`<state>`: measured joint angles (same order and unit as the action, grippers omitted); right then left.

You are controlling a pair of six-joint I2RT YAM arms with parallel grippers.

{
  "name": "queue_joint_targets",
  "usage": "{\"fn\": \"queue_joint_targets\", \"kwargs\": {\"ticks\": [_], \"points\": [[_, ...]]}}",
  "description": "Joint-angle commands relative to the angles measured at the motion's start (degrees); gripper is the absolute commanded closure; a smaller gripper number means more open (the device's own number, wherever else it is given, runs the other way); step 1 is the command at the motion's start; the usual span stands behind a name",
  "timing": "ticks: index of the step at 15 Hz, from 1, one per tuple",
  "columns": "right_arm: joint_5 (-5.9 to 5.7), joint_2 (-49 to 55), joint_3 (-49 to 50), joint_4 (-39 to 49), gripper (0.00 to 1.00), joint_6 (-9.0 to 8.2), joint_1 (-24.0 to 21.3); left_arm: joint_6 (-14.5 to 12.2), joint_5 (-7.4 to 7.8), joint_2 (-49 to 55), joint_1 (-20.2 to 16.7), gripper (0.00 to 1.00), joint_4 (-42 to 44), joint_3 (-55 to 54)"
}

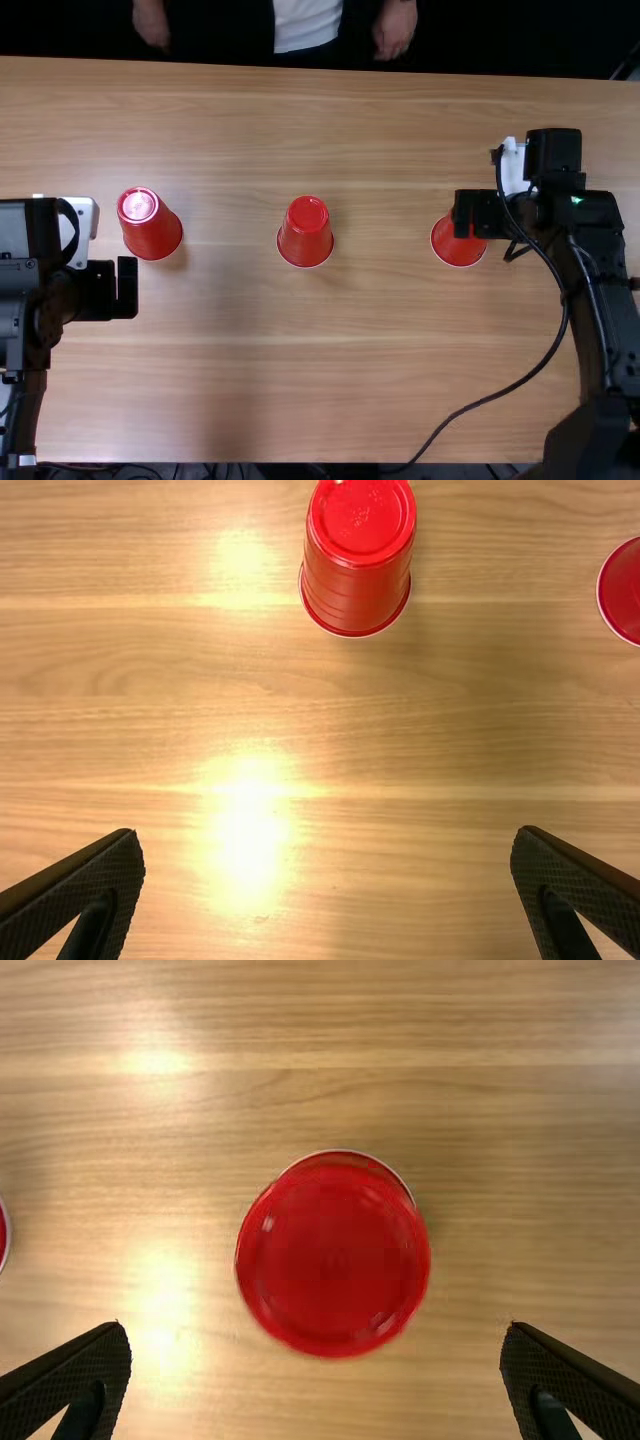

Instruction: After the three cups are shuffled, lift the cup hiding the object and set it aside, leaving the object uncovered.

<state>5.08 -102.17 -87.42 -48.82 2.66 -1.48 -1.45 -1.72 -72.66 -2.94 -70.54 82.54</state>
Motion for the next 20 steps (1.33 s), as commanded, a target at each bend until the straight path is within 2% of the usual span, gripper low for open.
{"fn": "queue_joint_targets", "kwargs": {"ticks": [1, 9, 10, 11, 12, 13, 14, 15, 17, 20], "points": [[-0.23, -2.2, -1.9, 1.1, 0.0, -0.44, 0.7, 0.2, -0.08, -0.8, 0.7, 0.0, 0.2, 1.8], [-0.44, -9.2, -2.0, 2.7, 0.0, -0.65, 0.8, 0.2, 0.03, -1.3, 0.7, 0.0, 0.2, 1.8], [-0.97, -9.5, -2.0, 2.7, 0.04, -0.55, 0.9, 0.2, 0.03, -1.3, 0.7, 0.0, 0.2, 1.8], [-2.34, -9.5, -2.0, 2.7, 0.23, -0.55, 0.9, 0.2, 0.03, -1.3, 0.7, 0.0, 0.2, 1.8], [-3.5, -9.6, -2.0, 2.7, 0.34, -0.44, 0.9, 0.2, 0.03, -1.3, 0.7, 0.0, 0.2, 1.8], [-3.82, -9.6, -1.9, 2.7, 0.42, -0.44, 0.9, 0.2, 0.03, -1.3, 0.7, 0.0, 0.2, 1.7], [-3.71, -9.5, -1.8, 2.6, 0.58, -0.34, 0.9, 0.2, 0.03, -1.3, 0.7, 0.0, 0.2, 1.7], [-3.71, -9.5, -1.7, 2.6, 0.69, -0.34, 0.9, 0.2, 0.03, -1.3, 0.7, 0.0, 0.2, 1.7], [-3.5, -9.5, -1.3, 2.6, 0.78, -0.44, 1.2, 0.2, -0.08, -1.2, 0.7, 0.0, 0.2, 1.7], [-3.18, -8.5, -1.4, 2.3, 0.81, -0.65, 1.3, 0.2, -0.08, -1.1, 0.7, 0.0, 0.1, 1.7]]}}
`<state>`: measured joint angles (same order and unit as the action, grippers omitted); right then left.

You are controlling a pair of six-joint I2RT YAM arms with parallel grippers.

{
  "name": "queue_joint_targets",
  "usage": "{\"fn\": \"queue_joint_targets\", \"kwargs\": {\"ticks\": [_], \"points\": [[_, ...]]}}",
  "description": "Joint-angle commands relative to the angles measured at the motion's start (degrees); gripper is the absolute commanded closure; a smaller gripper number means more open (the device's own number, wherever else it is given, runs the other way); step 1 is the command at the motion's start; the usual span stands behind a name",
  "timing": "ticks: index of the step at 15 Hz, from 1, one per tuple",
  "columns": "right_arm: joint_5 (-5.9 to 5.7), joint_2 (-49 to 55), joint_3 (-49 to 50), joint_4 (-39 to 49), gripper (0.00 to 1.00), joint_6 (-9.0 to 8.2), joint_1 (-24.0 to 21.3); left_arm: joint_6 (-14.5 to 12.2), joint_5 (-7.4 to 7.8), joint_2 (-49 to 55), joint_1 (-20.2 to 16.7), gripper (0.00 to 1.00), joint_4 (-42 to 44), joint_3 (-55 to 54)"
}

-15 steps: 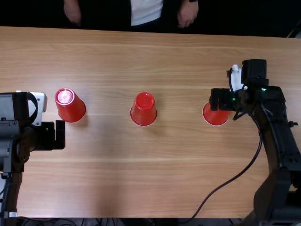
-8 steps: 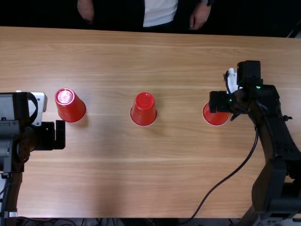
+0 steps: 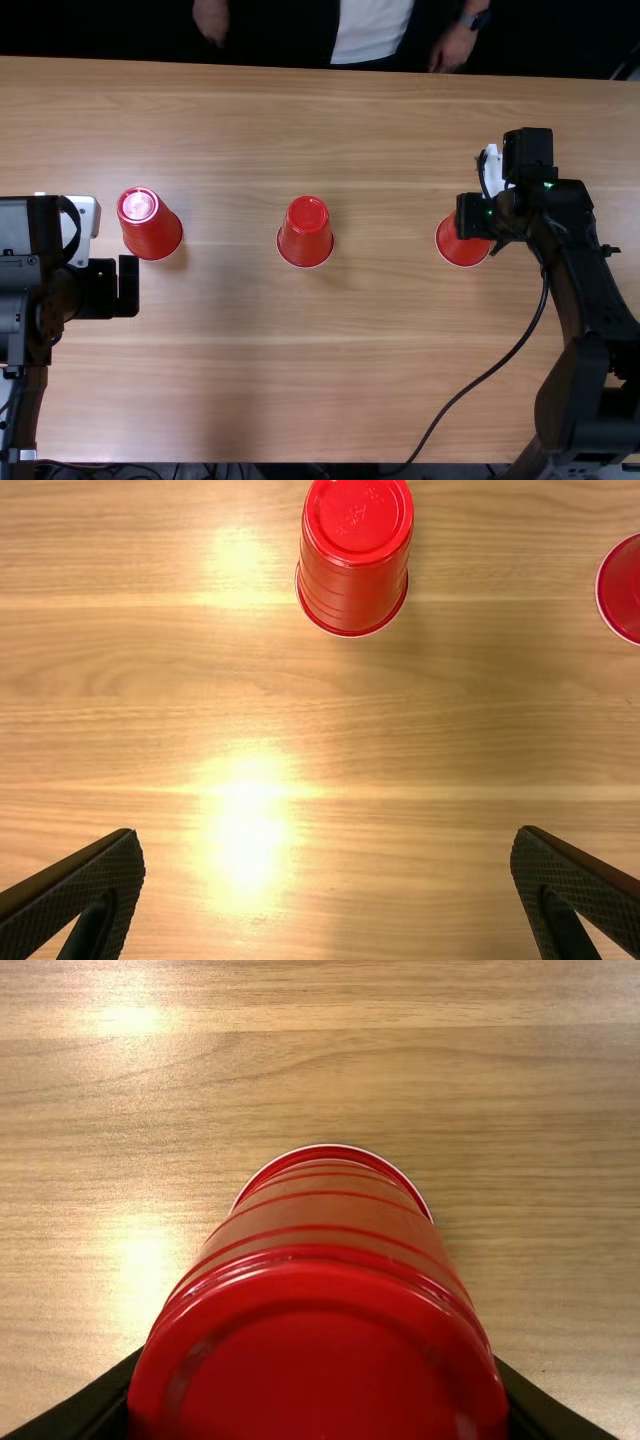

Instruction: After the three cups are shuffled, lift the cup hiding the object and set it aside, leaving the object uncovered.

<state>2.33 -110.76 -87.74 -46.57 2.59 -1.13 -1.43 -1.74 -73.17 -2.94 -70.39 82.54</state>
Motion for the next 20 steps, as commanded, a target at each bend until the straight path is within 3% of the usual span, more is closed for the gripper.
{"fn": "queue_joint_targets", "kwargs": {"ticks": [1, 7, 11, 16, 20], "points": [[-0.43, 2.2, -1.4, -0.4, 0.81, -0.69, 0.9, 0.2, -0.06, -0.5, 0.7, 0.0, -0.1, 1.7], [-0.53, 19.7, -1.4, -1.1, 0.82, -0.38, 0.3, 0.2, -0.06, 0.4, 0.6, 0.0, -0.4, 1.7], [-0.85, 27.1, 0.4, -6.4, 0.82, 0.15, 0.0, 0.1, -0.16, 1.9, 0.4, 0.0, -0.6, 1.5], [-1.06, 34.0, 12.2, -5.7, 0.81, 0.15, -3.4, 0.1, -0.16, 4.1, 0.5, 0.0, -1.2, 1.2], [-1.06, 35.1, 22.2, -4.9, 0.79, 0.05, -3.6, 0.1, -0.16, 6.7, 0.5, 0.0, -1.3, 1.0]]}}
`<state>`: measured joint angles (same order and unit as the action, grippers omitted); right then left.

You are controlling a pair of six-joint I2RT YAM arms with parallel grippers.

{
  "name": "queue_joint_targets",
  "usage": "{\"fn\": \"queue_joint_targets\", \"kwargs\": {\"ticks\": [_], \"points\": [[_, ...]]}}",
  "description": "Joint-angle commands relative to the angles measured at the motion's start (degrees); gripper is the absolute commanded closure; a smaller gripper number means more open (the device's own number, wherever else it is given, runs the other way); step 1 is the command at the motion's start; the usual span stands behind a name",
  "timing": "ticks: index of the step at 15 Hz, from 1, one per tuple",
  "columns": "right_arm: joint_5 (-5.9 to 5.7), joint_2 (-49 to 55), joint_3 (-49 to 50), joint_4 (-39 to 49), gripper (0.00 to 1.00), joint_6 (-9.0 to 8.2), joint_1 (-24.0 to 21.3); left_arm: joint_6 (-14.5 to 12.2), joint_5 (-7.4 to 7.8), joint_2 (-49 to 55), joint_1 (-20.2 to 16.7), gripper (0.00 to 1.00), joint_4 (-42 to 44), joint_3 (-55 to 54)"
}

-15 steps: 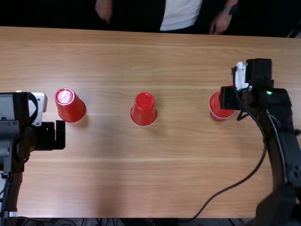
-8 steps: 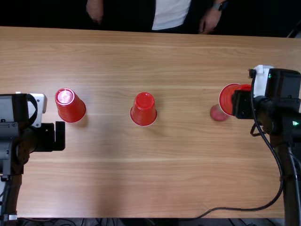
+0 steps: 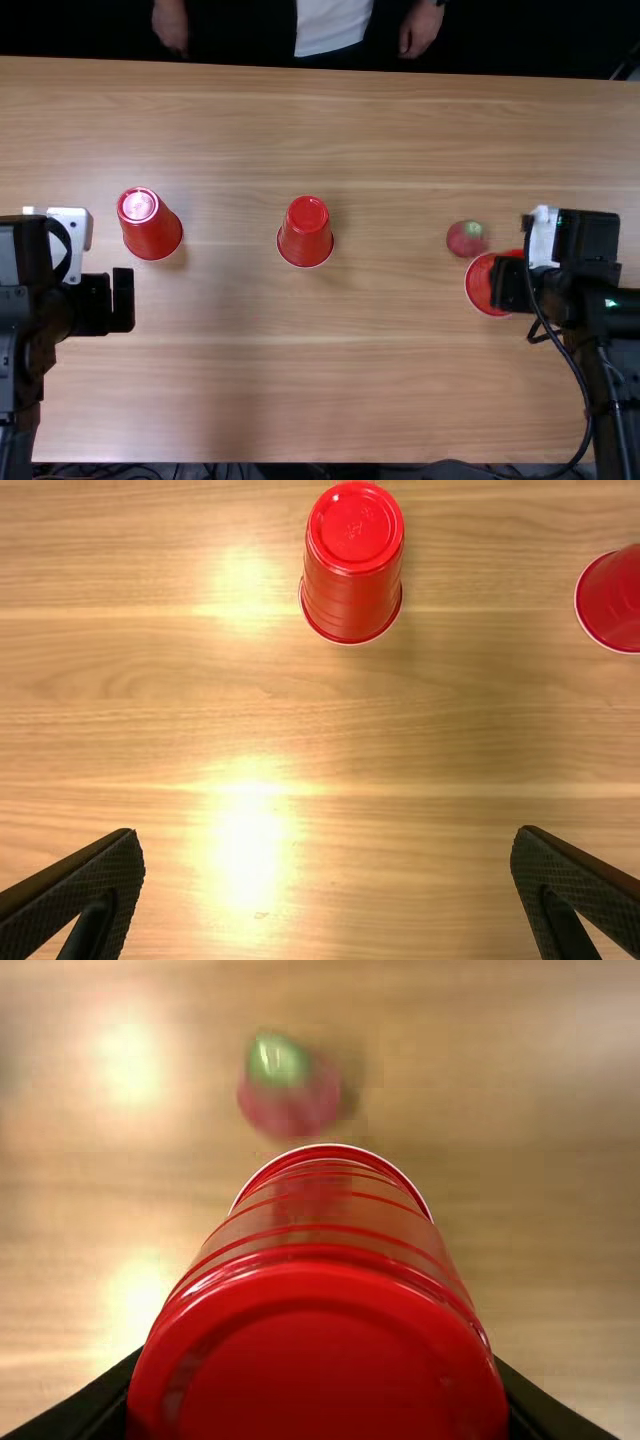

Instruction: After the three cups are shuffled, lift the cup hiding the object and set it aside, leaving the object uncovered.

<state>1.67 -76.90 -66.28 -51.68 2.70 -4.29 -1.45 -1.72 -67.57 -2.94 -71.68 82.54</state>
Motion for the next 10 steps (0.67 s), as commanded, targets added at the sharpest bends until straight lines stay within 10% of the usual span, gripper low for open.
{"fn": "queue_joint_targets", "kwargs": {"ticks": [1, 10], "points": [[-0.41, 1.1, 2.7, 0.6, 0.79, -0.17, -0.5, 0.1, -0.18, 2.1, 0.5, 0.0, -0.2, 0.5], [-0.41, 0.3, 12.9, 9.4, 0.69, -0.17, -2.0, 0.1, -0.29, 5.3, 0.1, 0.0, -1.7, -0.5]]}}
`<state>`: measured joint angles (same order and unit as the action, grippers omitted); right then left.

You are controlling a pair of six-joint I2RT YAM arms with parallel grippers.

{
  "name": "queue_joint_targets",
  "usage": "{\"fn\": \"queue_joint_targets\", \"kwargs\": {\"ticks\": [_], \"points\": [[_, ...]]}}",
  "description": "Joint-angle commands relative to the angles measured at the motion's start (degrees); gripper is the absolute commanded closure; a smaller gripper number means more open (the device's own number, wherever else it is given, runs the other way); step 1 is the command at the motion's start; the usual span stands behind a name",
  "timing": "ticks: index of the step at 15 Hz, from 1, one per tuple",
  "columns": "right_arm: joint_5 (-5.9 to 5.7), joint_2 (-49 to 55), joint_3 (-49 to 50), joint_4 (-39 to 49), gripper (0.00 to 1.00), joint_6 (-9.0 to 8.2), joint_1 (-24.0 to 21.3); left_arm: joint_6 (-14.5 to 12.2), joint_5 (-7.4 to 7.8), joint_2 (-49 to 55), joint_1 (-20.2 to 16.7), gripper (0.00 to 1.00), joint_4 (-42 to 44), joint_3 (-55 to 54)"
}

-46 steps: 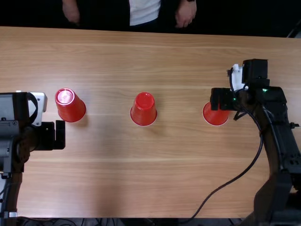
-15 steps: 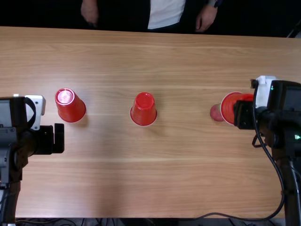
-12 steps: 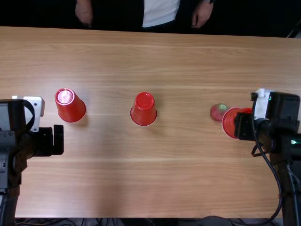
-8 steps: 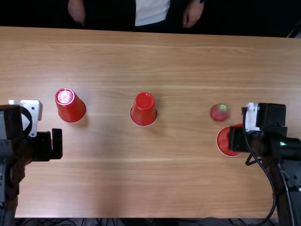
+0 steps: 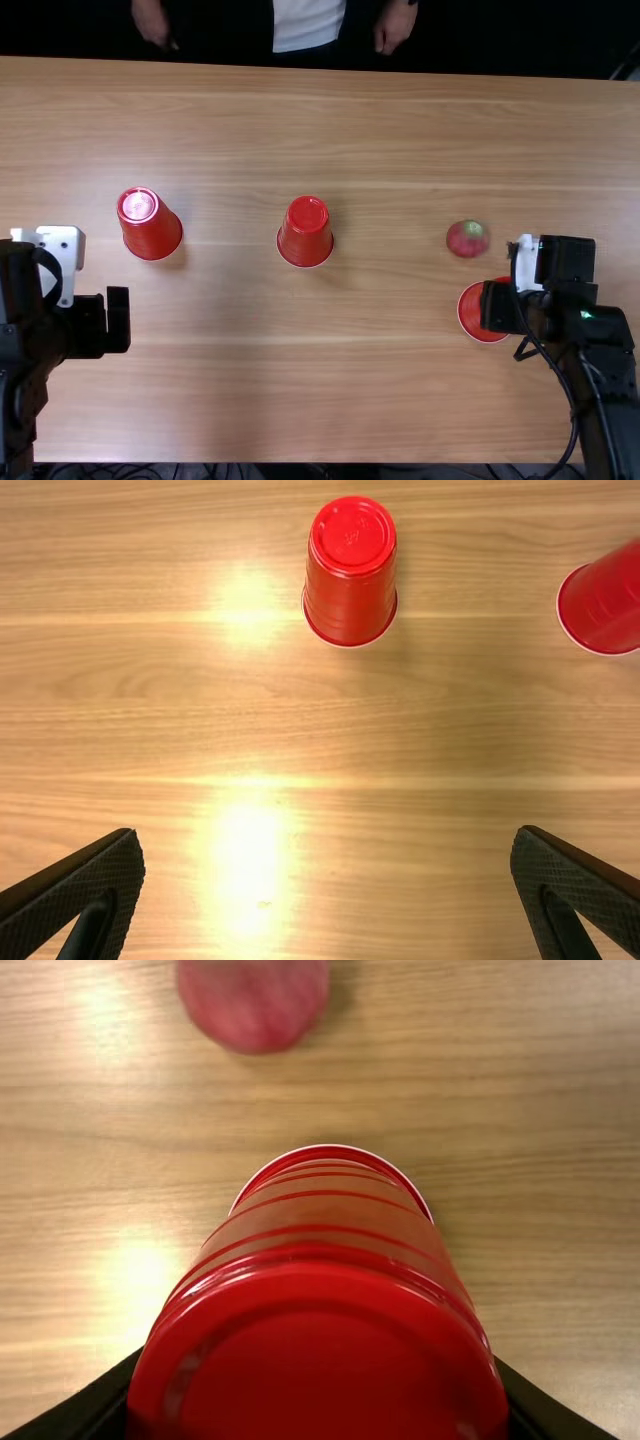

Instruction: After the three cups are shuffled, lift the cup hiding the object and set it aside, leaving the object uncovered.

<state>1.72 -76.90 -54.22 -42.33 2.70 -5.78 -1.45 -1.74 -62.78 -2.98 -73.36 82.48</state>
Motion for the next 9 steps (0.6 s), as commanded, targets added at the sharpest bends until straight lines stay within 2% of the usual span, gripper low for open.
{"fn": "queue_joint_targets", "kwargs": {"ticks": [1, 3, 4, 9], "points": [[-0.45, 0.3, 1.8, 0.9, 0.57, -0.06, -0.5, 0.1, -0.27, 0.5, 0.2, 0.0, 0.0, -0.5], [-0.45, 0.3, 2.9, 1.7, 0.12, 0.04, -0.5, 0.1, -0.27, 0.5, 0.2, 0.0, 0.0, -0.5], [-0.45, 0.4, 2.9, 1.7, 0.01, 0.04, -0.5, 0.1, -0.27, 0.5, 0.2, 0.0, 0.0, -0.5], [-0.34, 1.2, 2.0, 2.3, 0.0, 0.04, -0.3, 0.1, -0.16, 0.6, 0.1, 0.0, -0.6, -0.6]]}}
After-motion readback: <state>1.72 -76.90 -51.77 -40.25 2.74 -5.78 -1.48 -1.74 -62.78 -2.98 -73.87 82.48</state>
